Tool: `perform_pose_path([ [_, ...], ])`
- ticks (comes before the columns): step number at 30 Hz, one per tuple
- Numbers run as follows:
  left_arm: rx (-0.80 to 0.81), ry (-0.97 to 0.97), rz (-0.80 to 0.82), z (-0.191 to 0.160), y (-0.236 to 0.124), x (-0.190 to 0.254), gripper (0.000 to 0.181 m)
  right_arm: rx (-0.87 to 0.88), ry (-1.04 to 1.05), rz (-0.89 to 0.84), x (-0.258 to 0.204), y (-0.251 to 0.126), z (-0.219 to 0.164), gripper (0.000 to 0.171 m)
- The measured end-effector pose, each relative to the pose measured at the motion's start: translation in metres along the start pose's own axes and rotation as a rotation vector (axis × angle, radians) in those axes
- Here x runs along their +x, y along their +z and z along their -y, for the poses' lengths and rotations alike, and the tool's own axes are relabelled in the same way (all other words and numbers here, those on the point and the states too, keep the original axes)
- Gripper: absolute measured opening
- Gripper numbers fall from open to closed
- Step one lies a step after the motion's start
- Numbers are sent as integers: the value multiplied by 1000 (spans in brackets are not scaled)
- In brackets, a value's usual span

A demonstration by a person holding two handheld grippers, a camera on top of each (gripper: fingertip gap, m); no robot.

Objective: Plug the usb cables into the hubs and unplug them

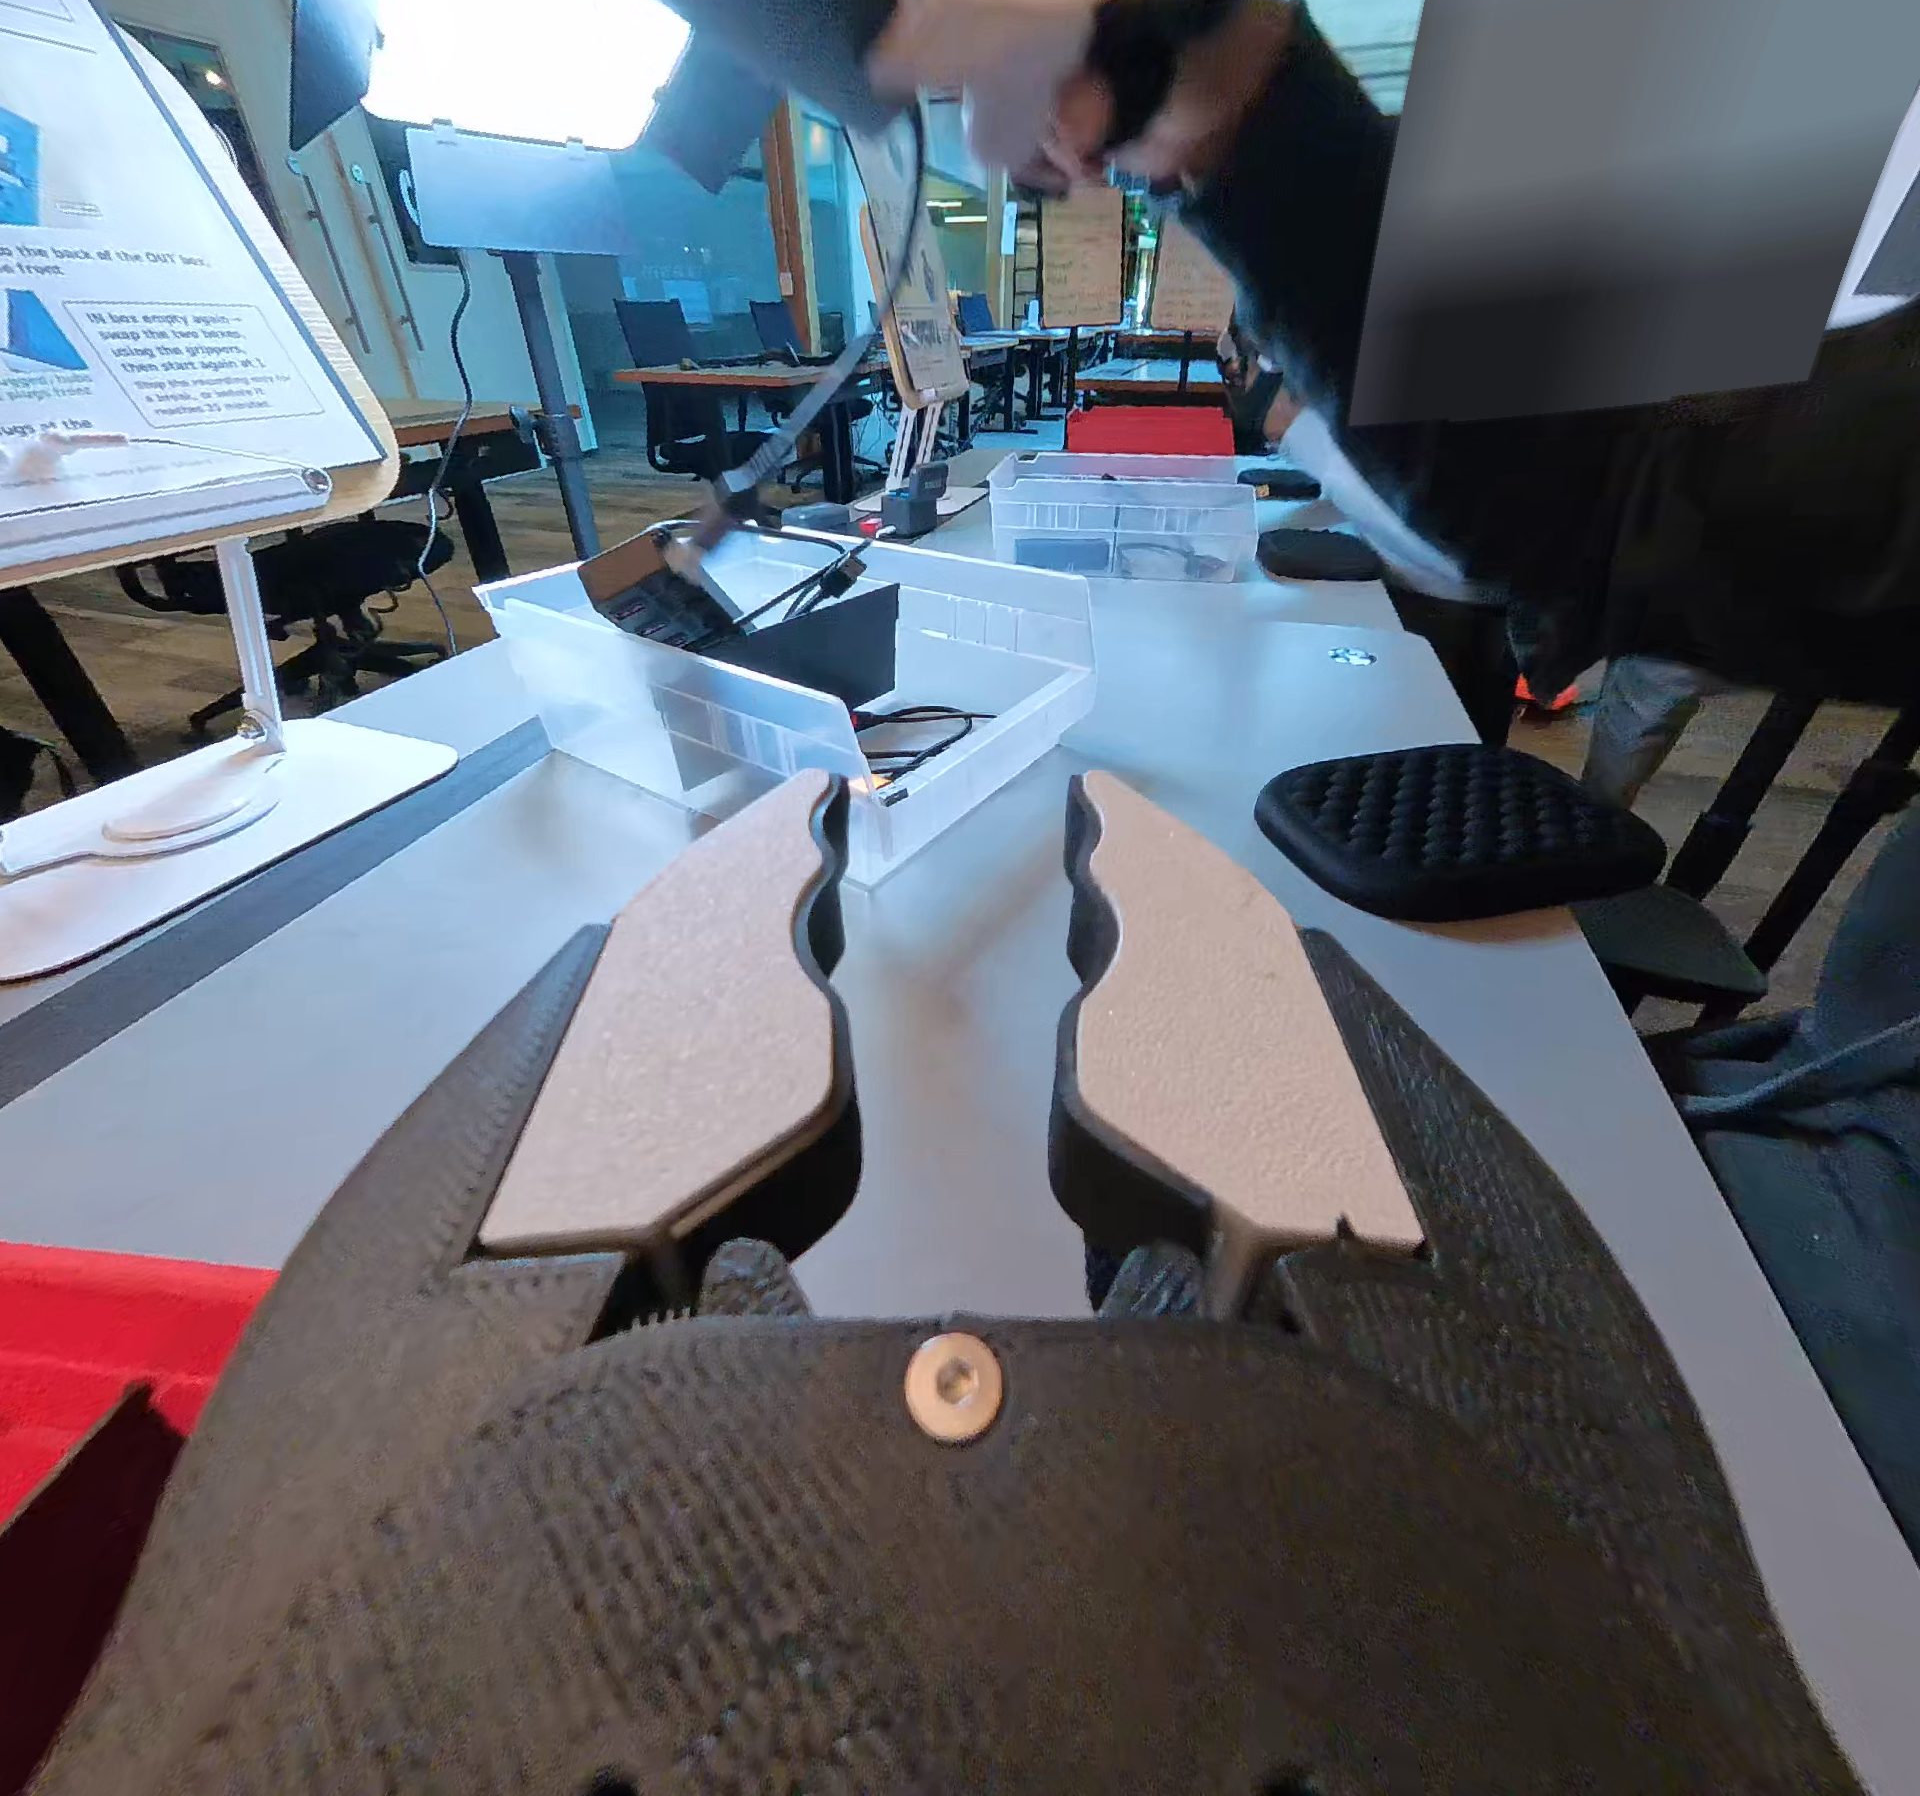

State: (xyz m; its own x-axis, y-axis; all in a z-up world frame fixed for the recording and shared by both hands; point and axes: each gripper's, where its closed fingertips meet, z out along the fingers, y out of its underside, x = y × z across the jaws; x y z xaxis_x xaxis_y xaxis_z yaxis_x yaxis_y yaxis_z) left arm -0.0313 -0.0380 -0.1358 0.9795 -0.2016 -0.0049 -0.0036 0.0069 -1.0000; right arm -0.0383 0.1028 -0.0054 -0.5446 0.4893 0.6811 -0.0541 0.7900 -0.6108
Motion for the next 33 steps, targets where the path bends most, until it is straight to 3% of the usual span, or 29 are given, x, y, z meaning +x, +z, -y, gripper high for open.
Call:
perform_pose_path([
  [4,-37,21,-5,-8,5,3,38,-144,1,-182,75,-15,-41,16],
  [7,-63,29,-9,-13,8,5,37,-245,68,-213,97,-6,-94,16],
  [14,-117,32,-22,-22,10,8,37,-583,256,-107,56,34,-261,16],
  [17,-132,-13,-38,-24,10,9,40,-657,326,-101,41,36,-300,20],
  [21,-139,-32,-36,-26,10,6,42,-532,450,-155,56,27,-280,43],
  [26,-151,-18,-20,-26,10,6,43,-268,487,-231,68,3,-206,44],
  [29,-154,-8,6,-17,1,5,46,-205,440,-184,33,-4,-168,41],
  [33,-202,77,157,-3,-41,-9,49,-378,353,42,-60,-1,-168,39],
])
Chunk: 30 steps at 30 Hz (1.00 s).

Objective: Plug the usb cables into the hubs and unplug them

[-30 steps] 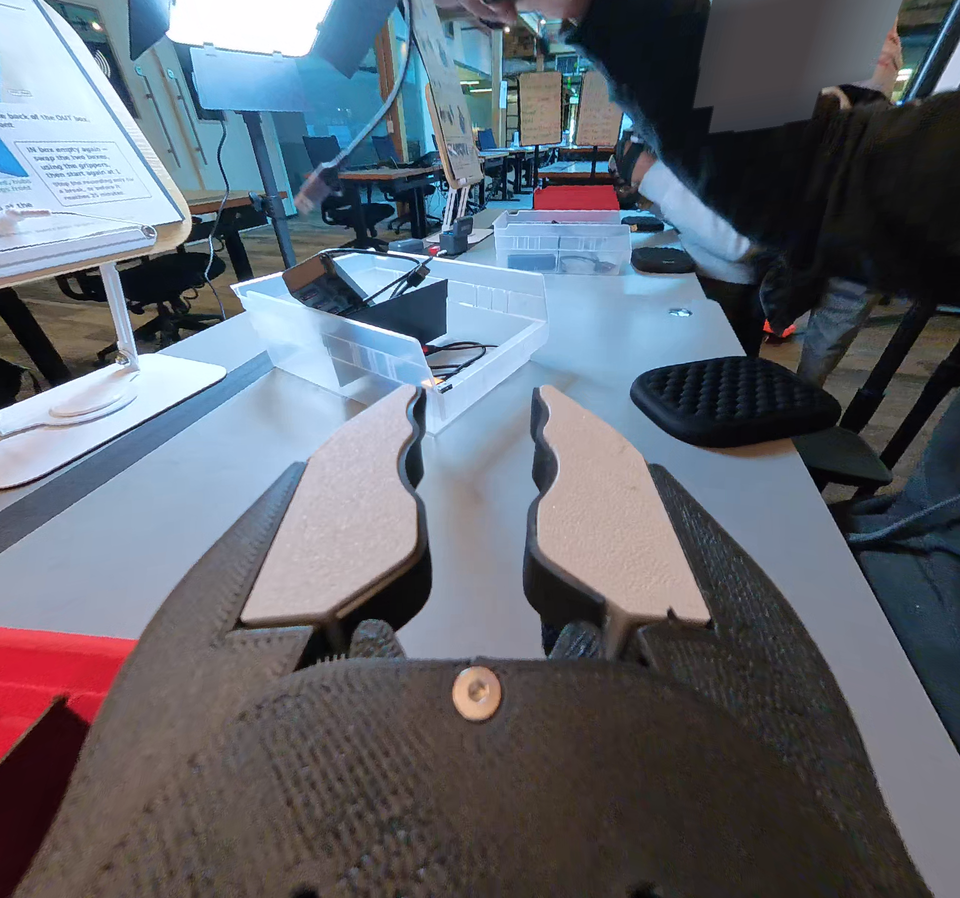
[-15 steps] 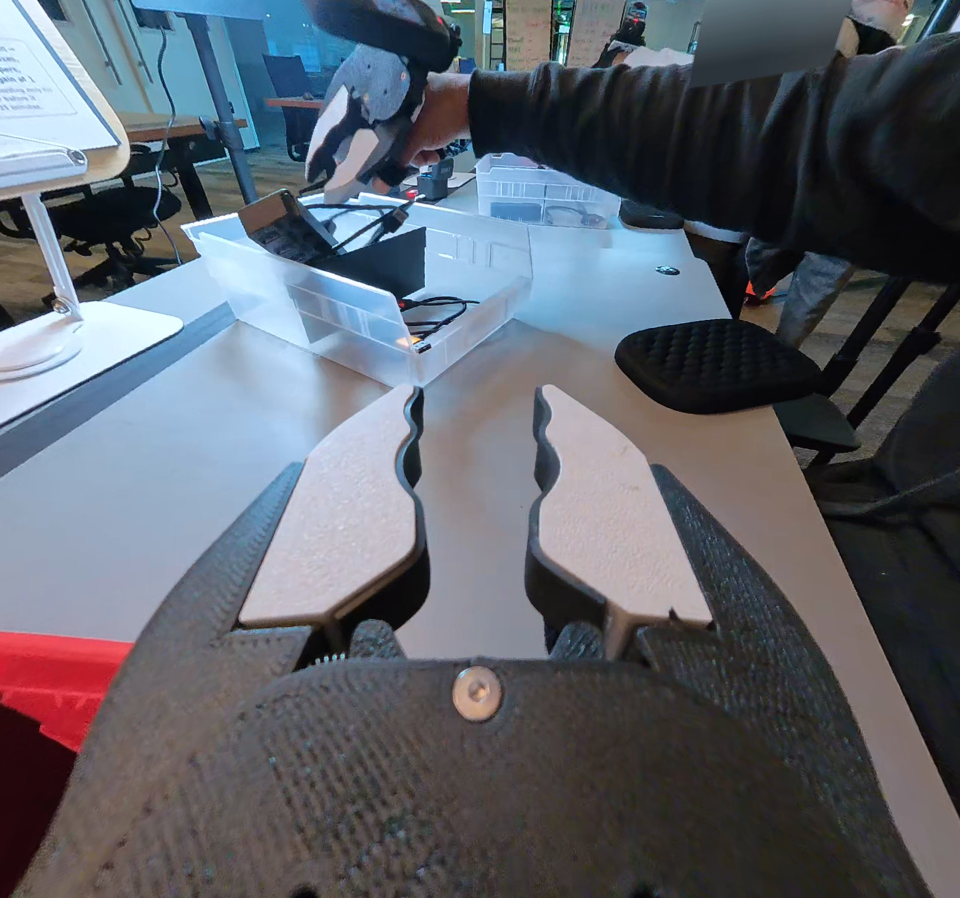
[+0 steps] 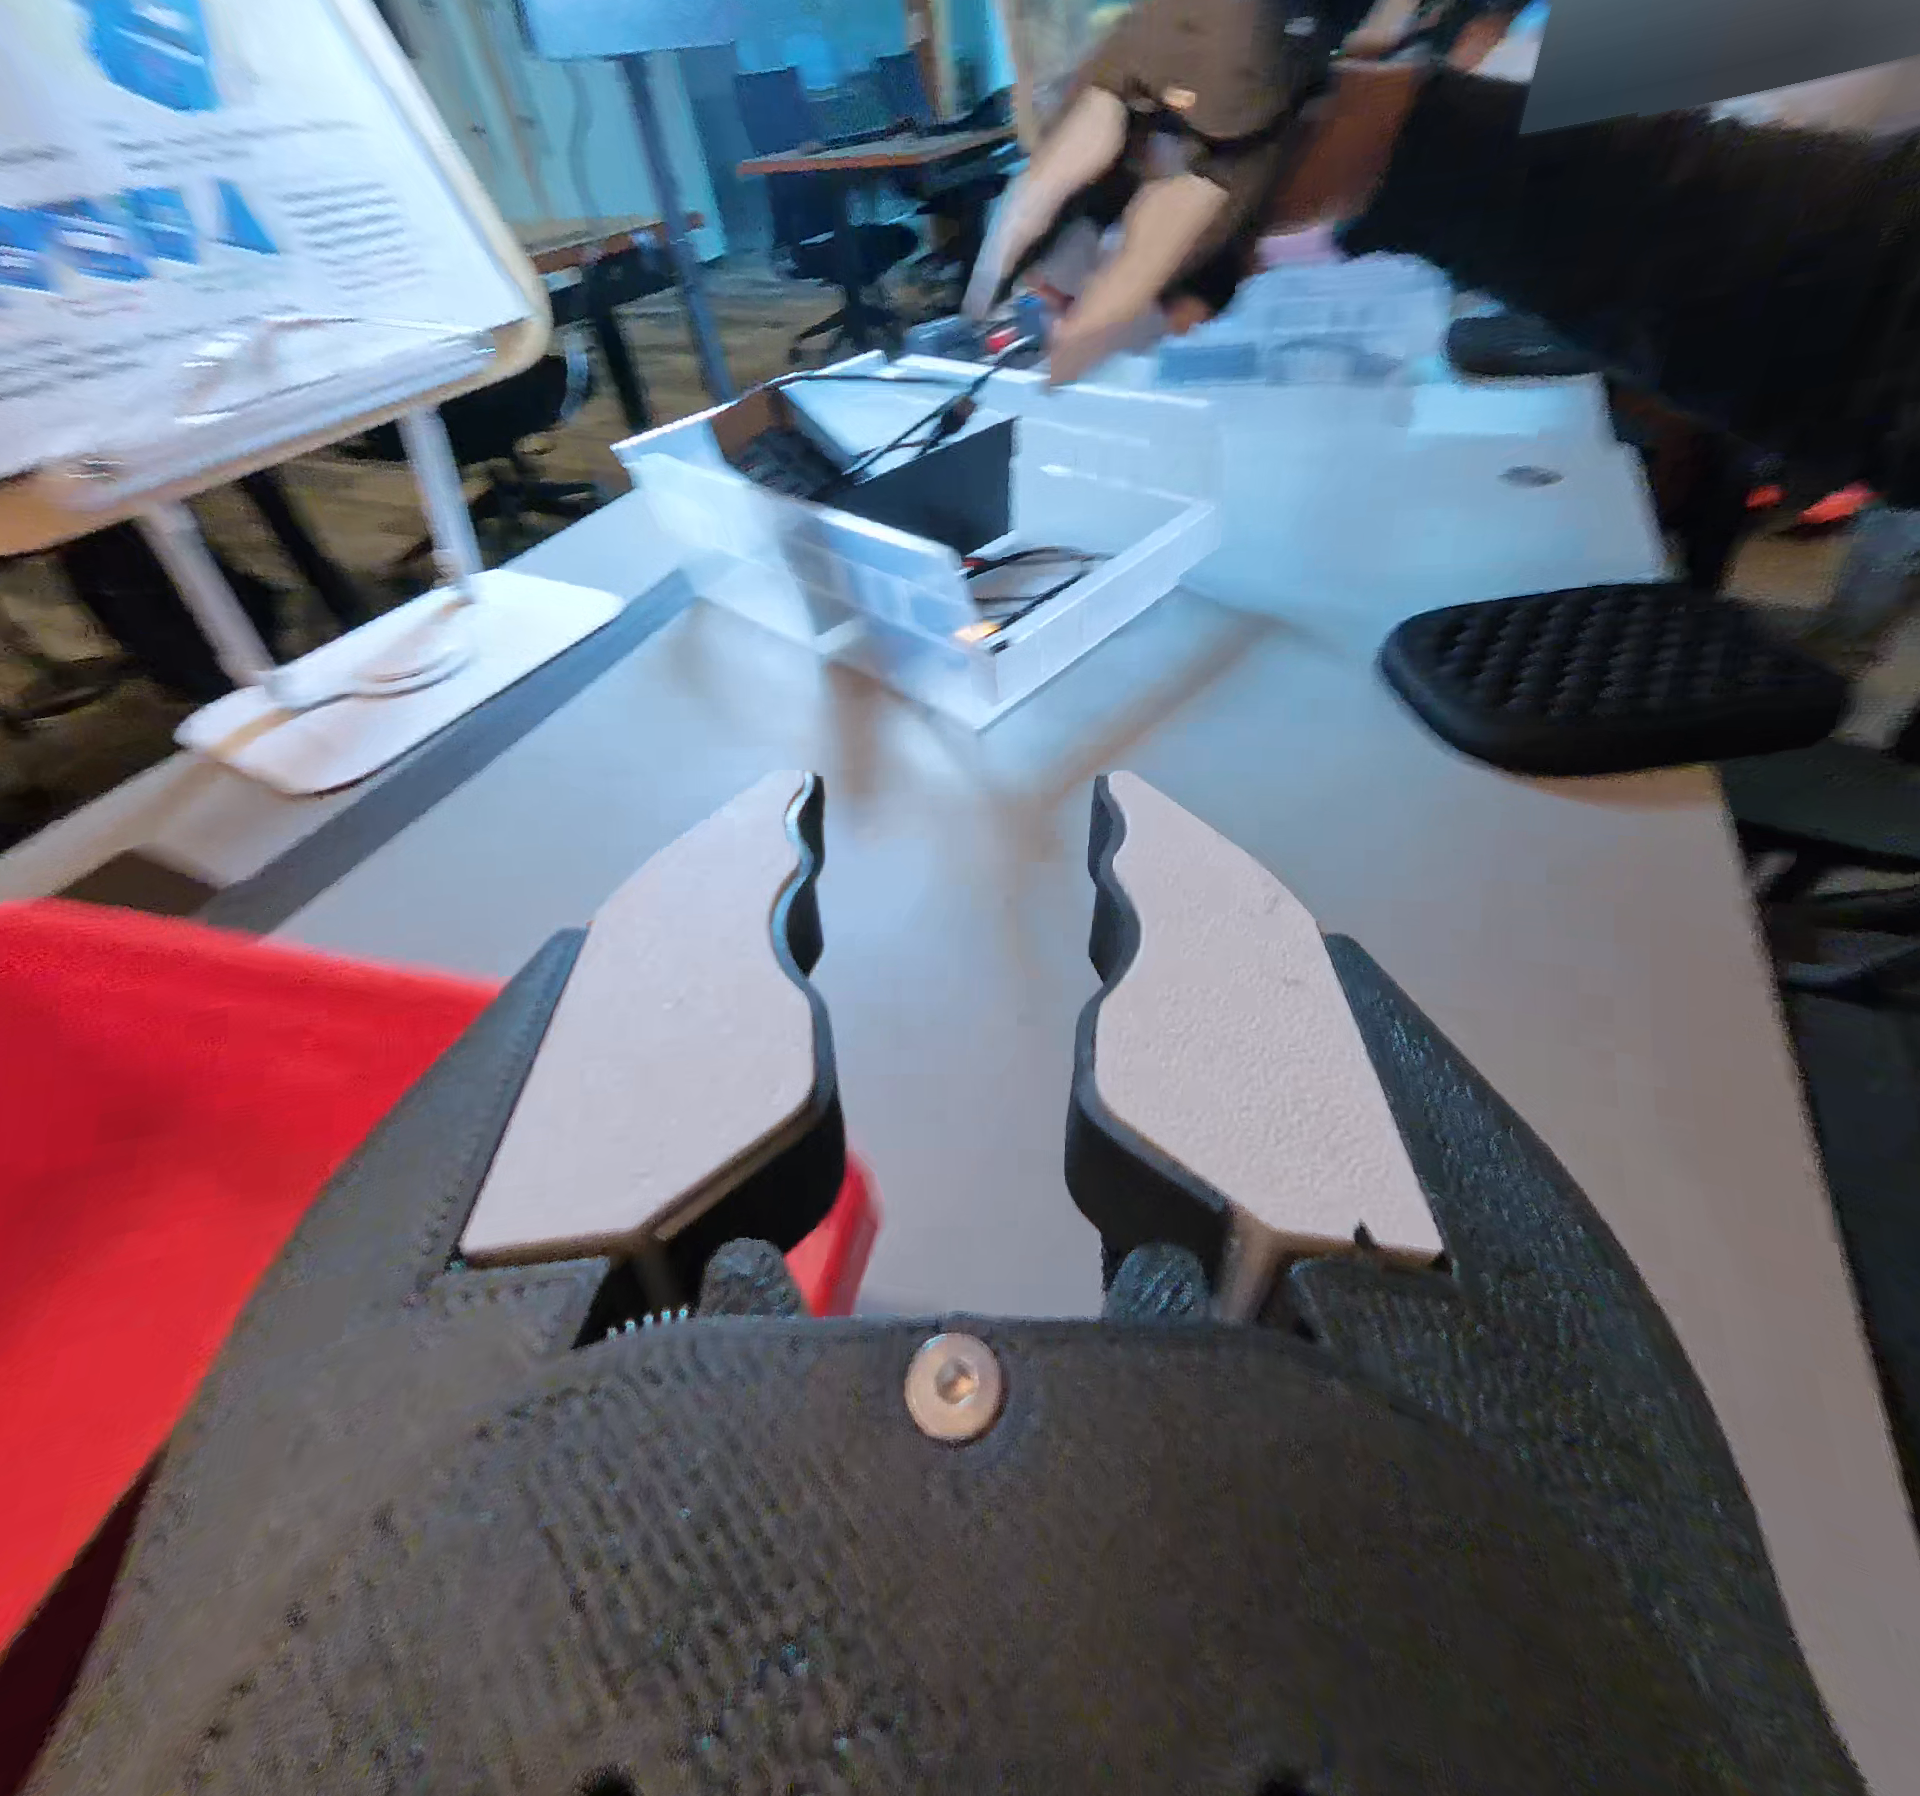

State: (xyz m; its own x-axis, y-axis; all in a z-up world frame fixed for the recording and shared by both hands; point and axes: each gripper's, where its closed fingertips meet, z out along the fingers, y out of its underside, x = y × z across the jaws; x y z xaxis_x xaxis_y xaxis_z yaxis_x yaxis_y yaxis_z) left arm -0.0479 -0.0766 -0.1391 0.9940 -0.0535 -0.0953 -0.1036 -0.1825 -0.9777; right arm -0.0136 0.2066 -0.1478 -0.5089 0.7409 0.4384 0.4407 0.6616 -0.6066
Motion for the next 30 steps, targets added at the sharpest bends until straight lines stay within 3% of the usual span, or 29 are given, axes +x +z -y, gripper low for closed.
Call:
perform_pose_path([
  [3,-158,51,140,-24,-39,-26,49,-200,-118,101,-49,17,-40,42],
  [7,-481,47,174,-81,-72,-48,55,-402,-229,153,-70,44,-80,49],
  [10,-724,101,190,-127,-81,-63,59,-483,-291,198,-74,67,-95,47],
  [12,-851,148,178,-151,-82,-69,60,-481,-285,256,-82,78,-94,32],
  [14,-924,176,117,-168,-77,-65,51,-475,-277,261,-82,82,-90,30],
  [16,-930,221,66,-173,-68,-61,33,-473,-293,259,-83,81,-90,30],
  [22,-872,339,74,-166,-33,-72,32,-412,-366,263,-117,66,-81,30],
  [30,-786,489,-87,-141,76,-59,33,-380,-443,218,-180,47,-52,30],
])
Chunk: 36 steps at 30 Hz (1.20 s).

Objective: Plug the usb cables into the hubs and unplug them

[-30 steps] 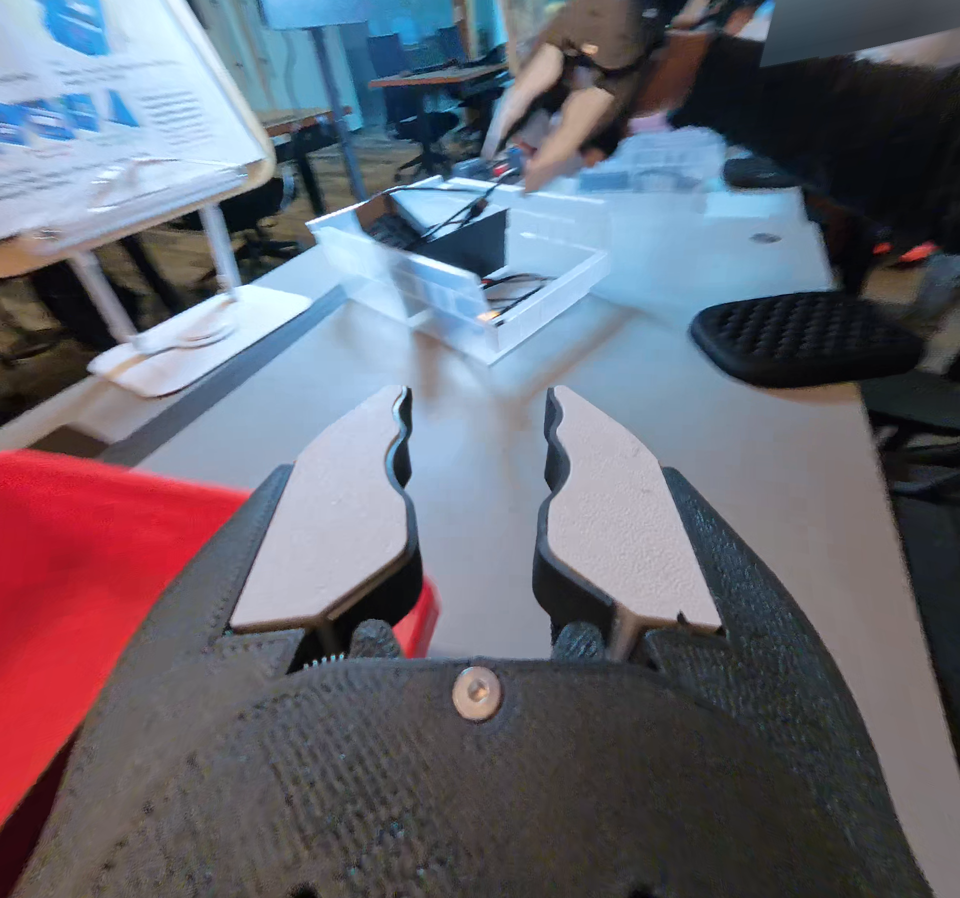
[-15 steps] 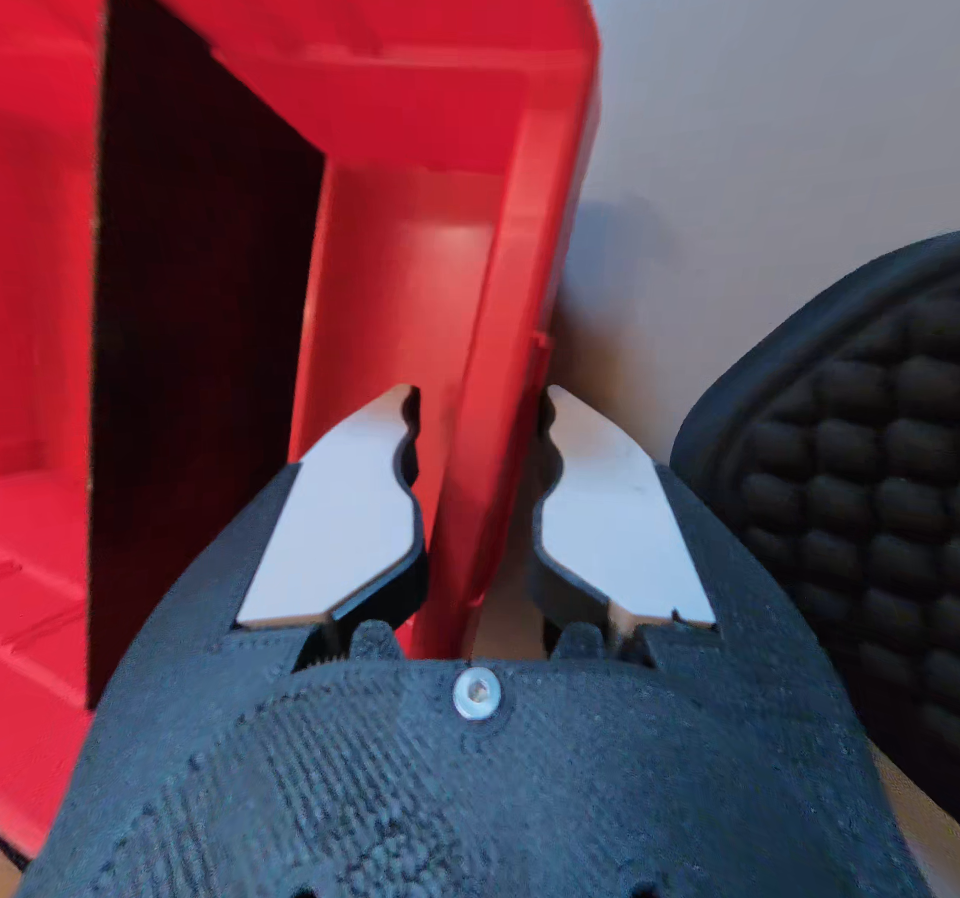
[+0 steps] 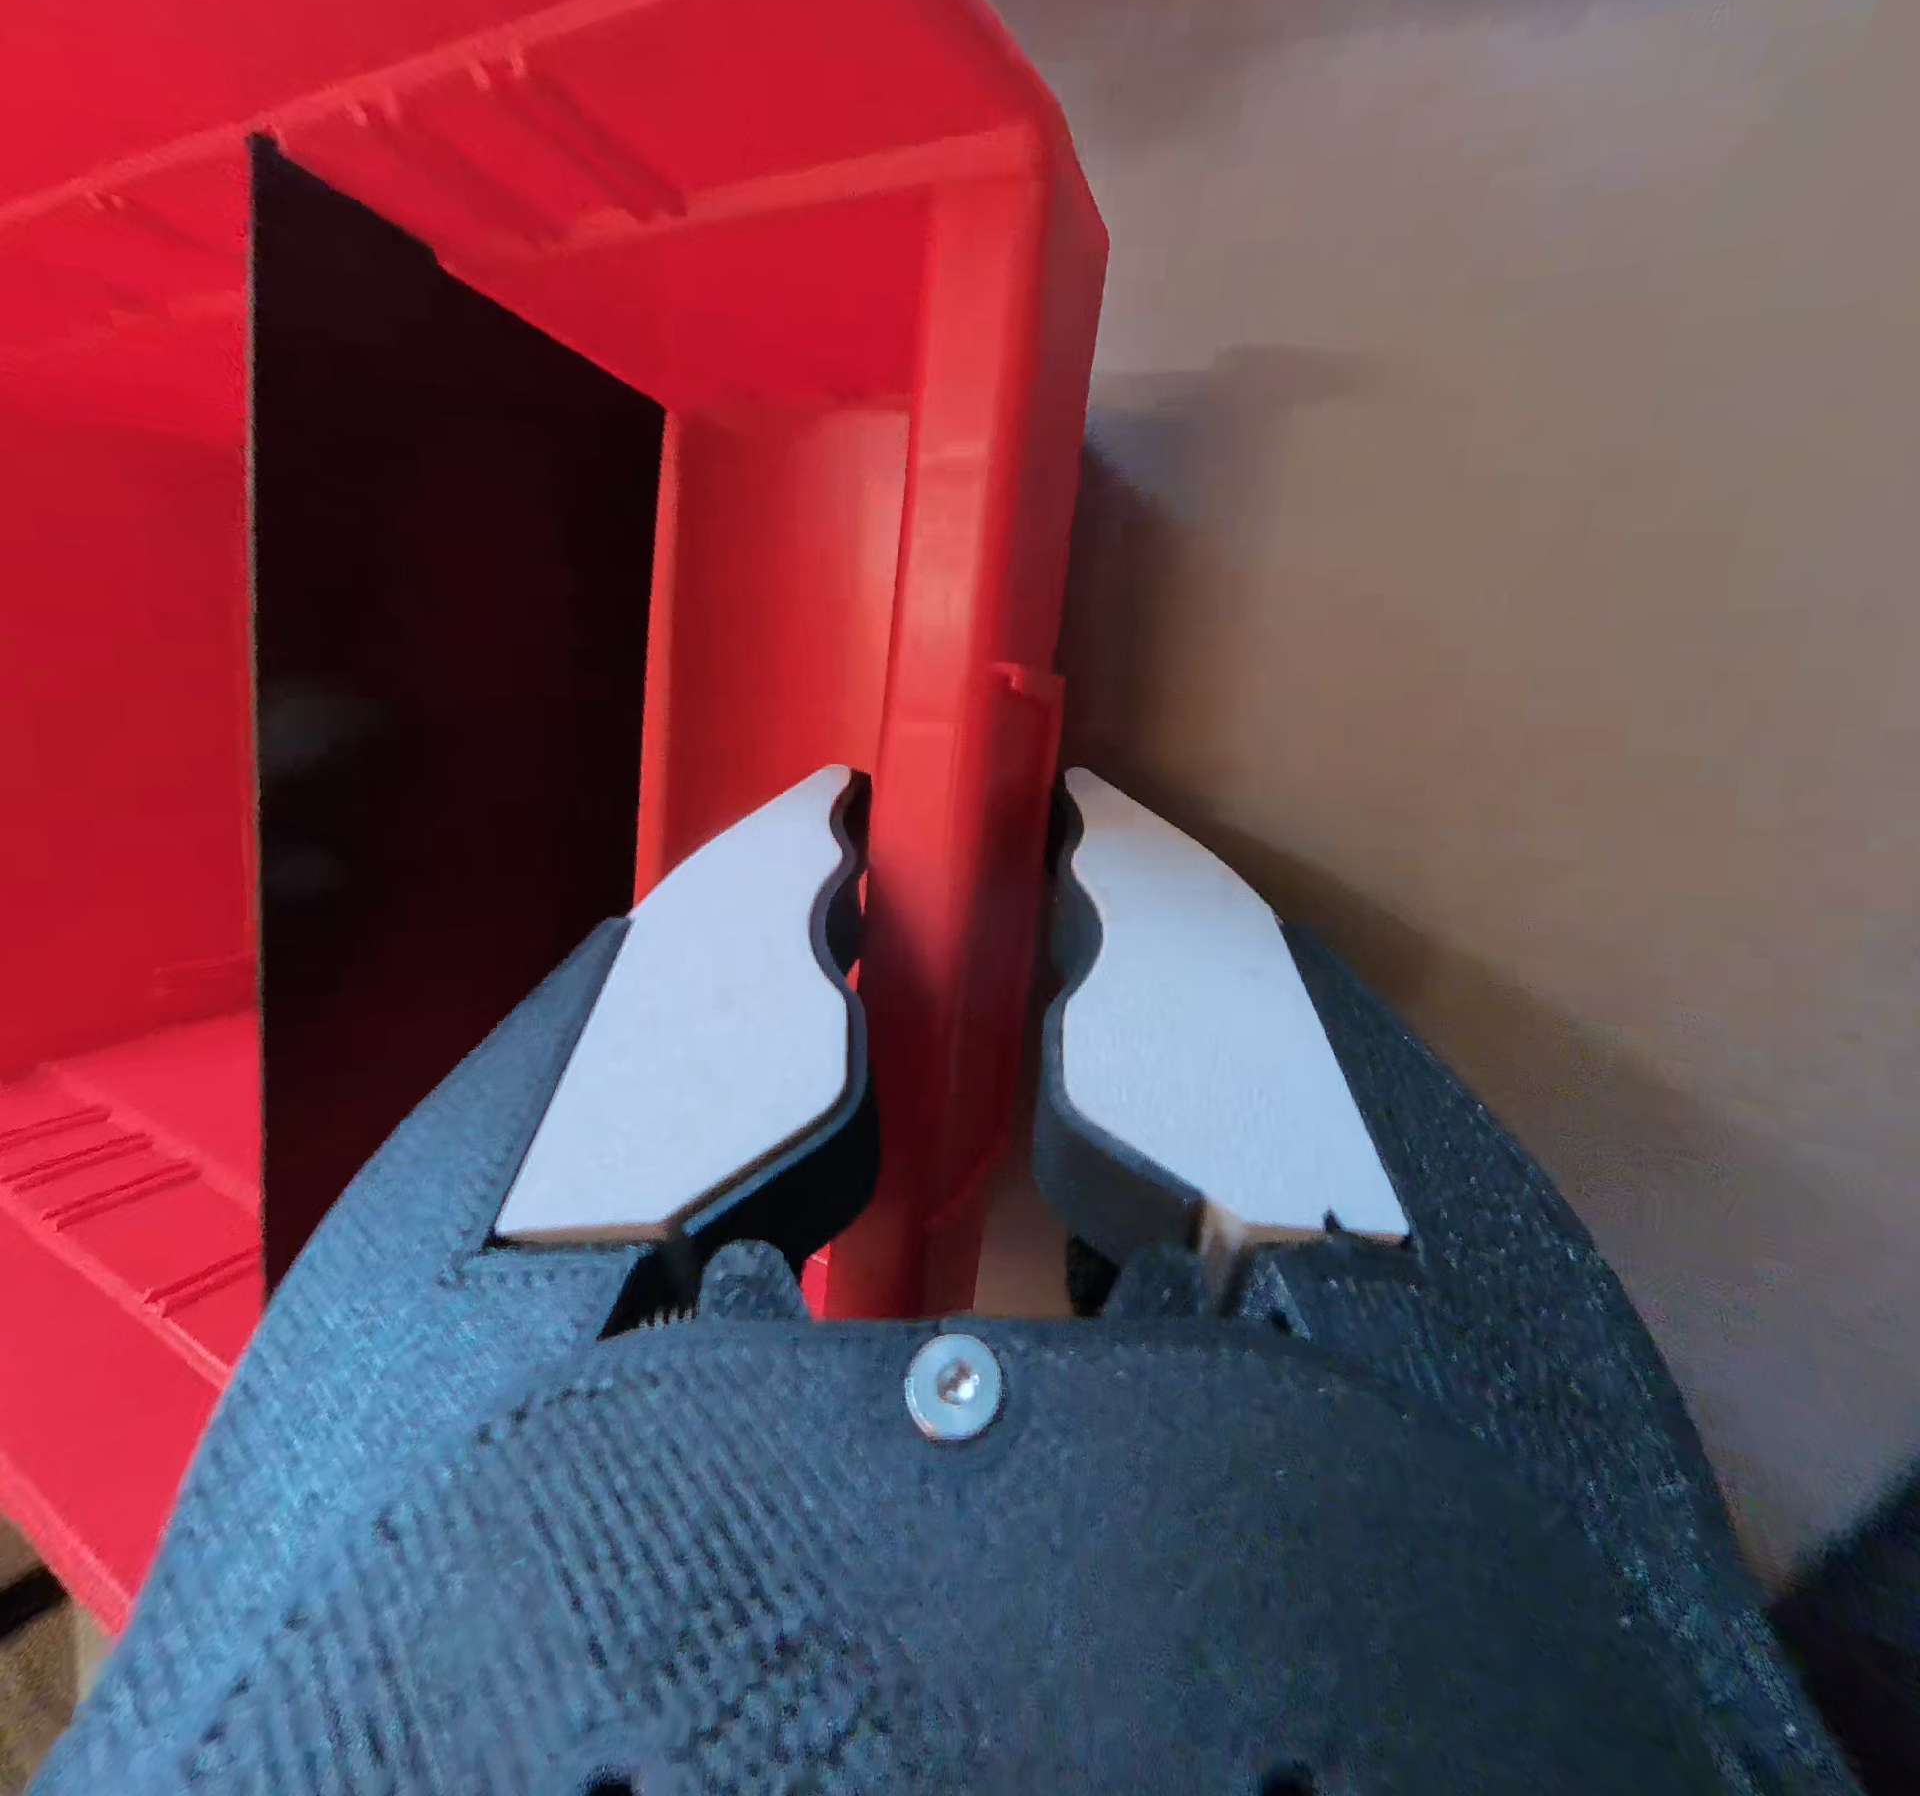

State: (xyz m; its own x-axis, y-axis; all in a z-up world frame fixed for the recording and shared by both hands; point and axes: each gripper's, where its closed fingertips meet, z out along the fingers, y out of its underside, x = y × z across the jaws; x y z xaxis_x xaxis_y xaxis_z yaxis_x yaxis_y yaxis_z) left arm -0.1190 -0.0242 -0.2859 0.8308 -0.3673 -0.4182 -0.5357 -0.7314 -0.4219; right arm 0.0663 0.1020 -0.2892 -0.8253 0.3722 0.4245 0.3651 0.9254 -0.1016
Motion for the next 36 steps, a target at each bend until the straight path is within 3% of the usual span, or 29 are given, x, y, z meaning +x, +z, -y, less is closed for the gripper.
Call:
perform_pose_path([
  [4,62,-31,37,27,12,-18,41,171,161,-89,-9,-31,26,36],
  [7,214,-143,75,50,-13,-18,42,418,401,-164,-3,-79,33,42],
  [9,348,-248,54,71,-37,-4,45,531,601,-279,12,-108,11,38],
  [13,523,-512,-82,106,-71,47,49,664,1023,-552,30,-144,-67,37],
  [15,574,-618,-83,120,-79,68,50,666,1178,-627,25,-141,-102,37],
  [17,592,-722,-42,132,-76,81,51,671,1271,-600,19,-124,-113,42],
  [19,610,-823,8,144,-66,85,55,666,1303,-514,19,-100,-105,48],
  [21,598,-889,97,149,-50,77,45,584,1295,-498,23,-77,-102,55],
  [24,577,-896,177,155,-26,65,31,541,1283,-436,25,-56,-96,45],
  [26,568,-831,274,154,-21,56,21,521,1301,-519,28,-60,-105,19],
  [27,538,-809,285,155,-21,56,20,512,1297,-547,28,-62,-107,15],
  [31,548,-726,326,159,-29,58,18,477,1242,-663,23,-77,-105,11],
  [36,626,-682,364,168,-67,62,17,515,1178,-788,15,-120,-91,8],
])
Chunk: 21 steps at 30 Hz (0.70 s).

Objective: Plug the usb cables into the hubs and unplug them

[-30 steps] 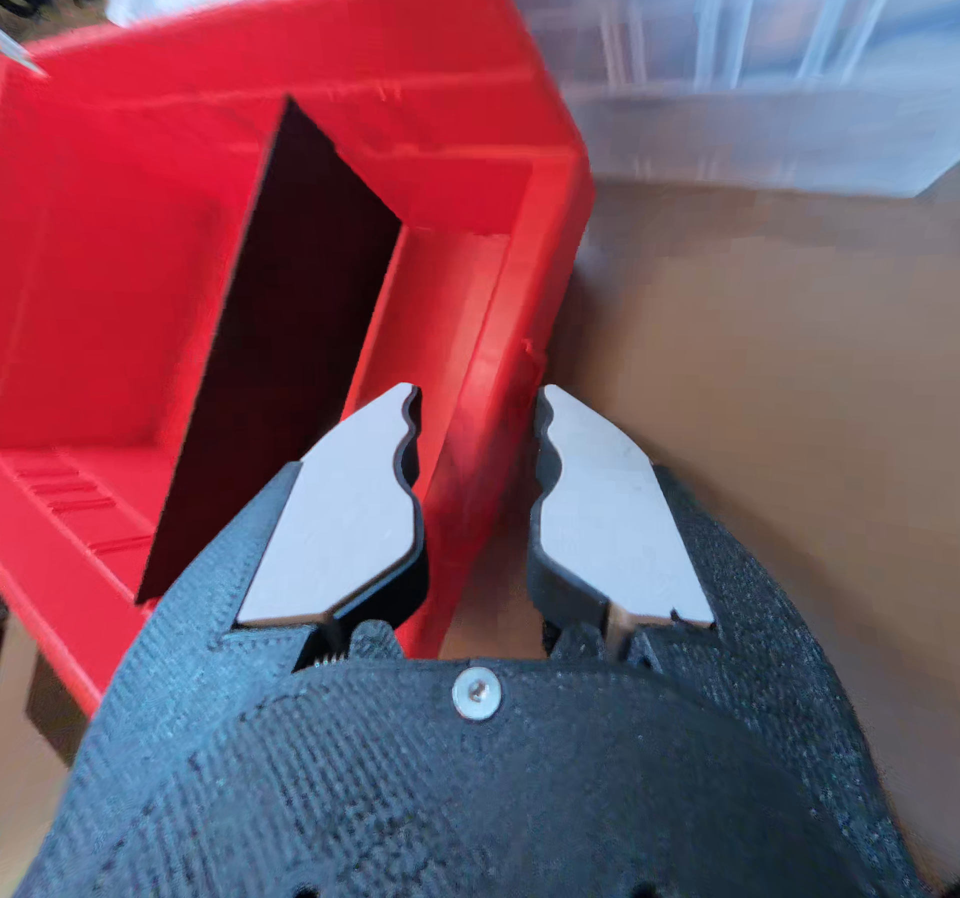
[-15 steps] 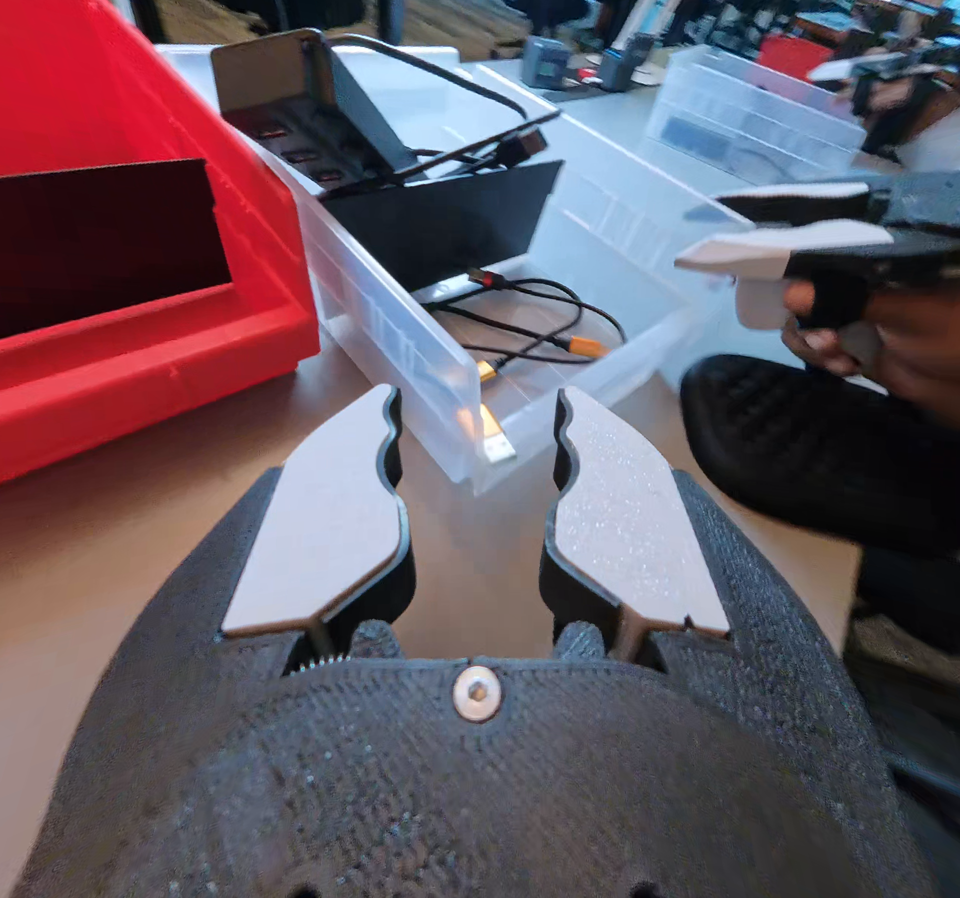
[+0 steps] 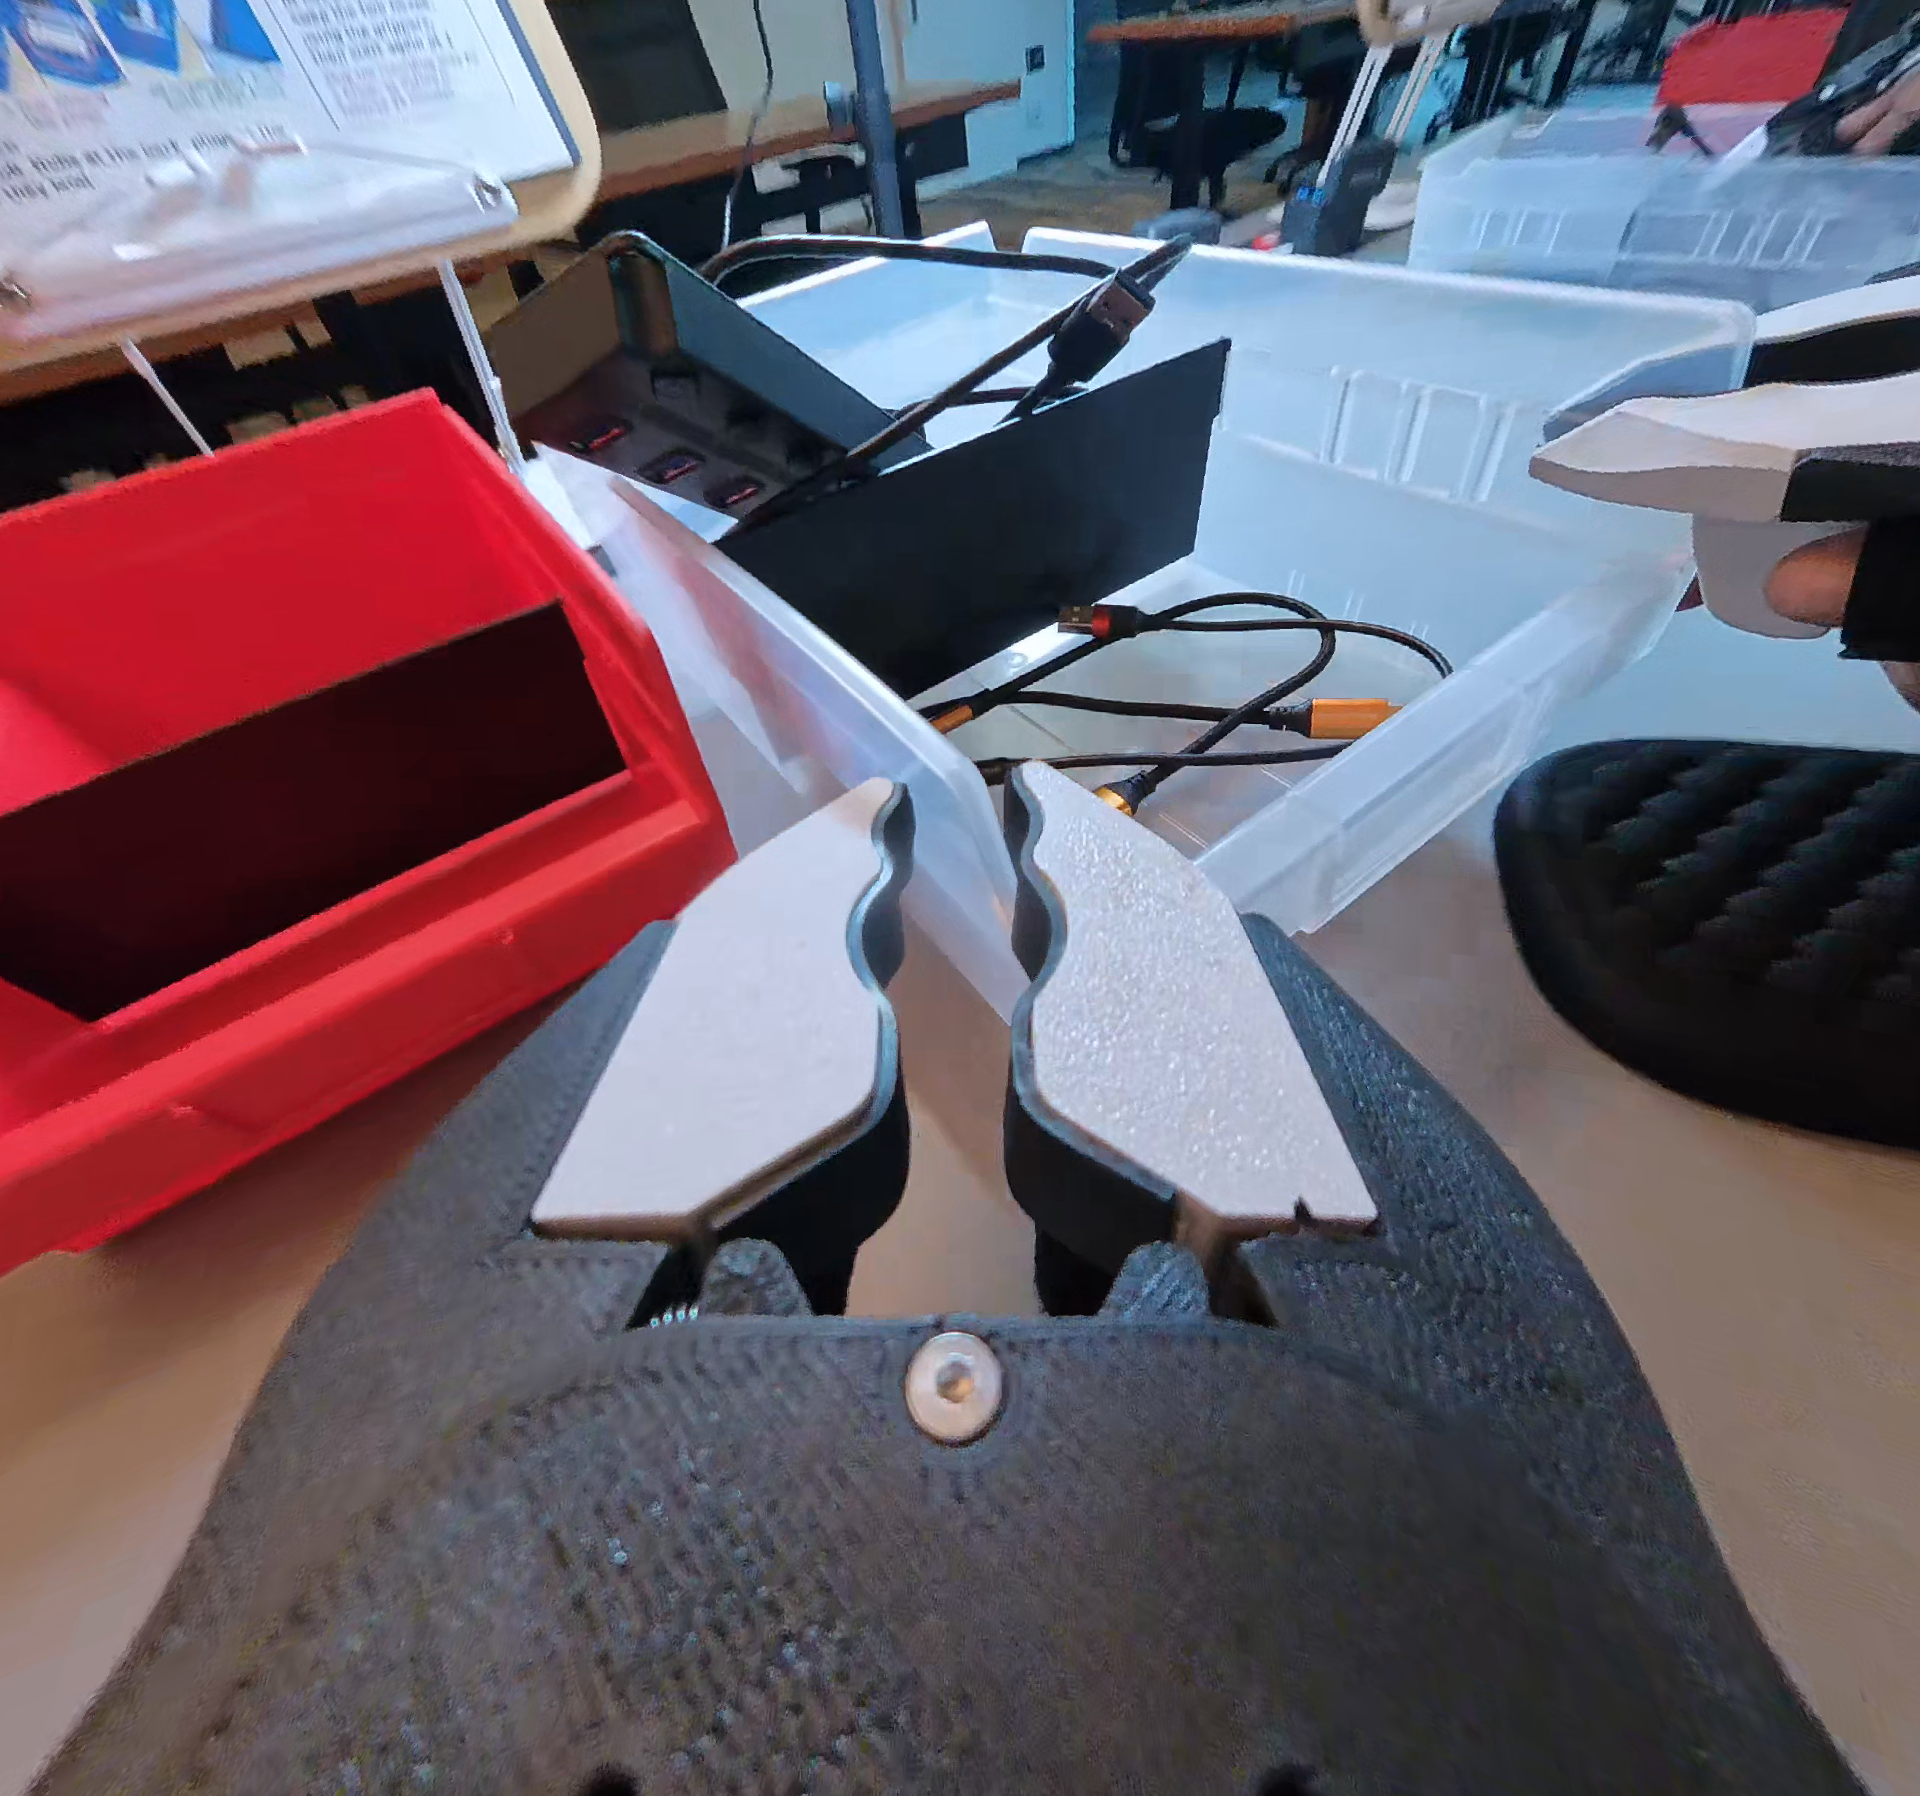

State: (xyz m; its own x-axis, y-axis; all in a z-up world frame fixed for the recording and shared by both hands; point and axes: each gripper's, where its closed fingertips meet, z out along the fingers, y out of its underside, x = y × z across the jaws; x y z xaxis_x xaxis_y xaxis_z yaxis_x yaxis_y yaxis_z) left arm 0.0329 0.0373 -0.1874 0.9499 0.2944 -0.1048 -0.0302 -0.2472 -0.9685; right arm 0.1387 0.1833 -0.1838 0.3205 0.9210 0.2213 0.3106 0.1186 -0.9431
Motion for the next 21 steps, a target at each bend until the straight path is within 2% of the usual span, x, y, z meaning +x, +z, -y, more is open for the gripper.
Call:
perform_pose_path([
  [6,124,51,64,56,-57,-5,16,152,-48,22,-16,-43,67,9],
  [10,145,99,194,79,-109,-34,14,244,-48,119,-57,-51,106,11],
  [13,134,102,321,73,-155,-71,11,284,-58,223,-110,-43,129,12],
  [16,120,56,447,53,-203,-114,10,295,-97,334,-175,-27,142,13],
  [21,55,-12,632,9,-261,-187,7,271,-147,510,-278,17,139,15],
])
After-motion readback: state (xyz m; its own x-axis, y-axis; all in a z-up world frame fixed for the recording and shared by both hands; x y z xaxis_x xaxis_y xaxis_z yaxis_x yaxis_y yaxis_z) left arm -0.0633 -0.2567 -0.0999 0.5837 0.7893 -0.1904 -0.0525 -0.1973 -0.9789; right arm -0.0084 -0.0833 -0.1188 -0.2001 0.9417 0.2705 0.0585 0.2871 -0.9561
